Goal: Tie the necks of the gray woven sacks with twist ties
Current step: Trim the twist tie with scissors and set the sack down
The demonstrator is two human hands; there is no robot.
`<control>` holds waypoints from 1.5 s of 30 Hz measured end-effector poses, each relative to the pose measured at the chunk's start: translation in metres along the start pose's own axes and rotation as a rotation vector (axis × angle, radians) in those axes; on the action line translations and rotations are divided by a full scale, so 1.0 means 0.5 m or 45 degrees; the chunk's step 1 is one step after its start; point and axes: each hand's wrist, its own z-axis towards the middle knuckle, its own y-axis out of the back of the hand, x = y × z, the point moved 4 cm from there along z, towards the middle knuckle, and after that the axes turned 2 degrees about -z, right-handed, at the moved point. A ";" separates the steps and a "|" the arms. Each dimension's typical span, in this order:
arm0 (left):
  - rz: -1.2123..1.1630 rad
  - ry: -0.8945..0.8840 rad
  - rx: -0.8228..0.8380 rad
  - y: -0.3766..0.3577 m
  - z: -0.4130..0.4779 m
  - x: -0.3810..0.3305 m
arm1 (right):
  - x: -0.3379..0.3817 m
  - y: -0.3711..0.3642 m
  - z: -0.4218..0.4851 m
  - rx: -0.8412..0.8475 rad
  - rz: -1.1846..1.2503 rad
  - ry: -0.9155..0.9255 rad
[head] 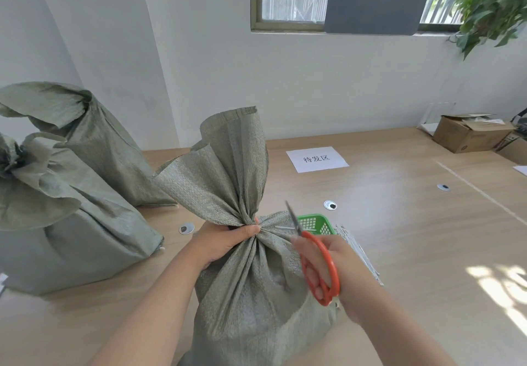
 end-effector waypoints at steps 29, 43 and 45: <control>-0.020 0.100 -0.041 0.003 0.003 -0.005 | -0.626 0.071 0.049 -0.387 -1.009 -0.736; -0.061 0.106 -0.050 -0.005 -0.003 0.004 | -0.639 0.048 0.067 -0.190 -1.153 -0.717; -0.060 0.097 -0.042 -0.008 -0.005 0.003 | -0.635 0.062 0.075 -0.193 -1.130 -0.719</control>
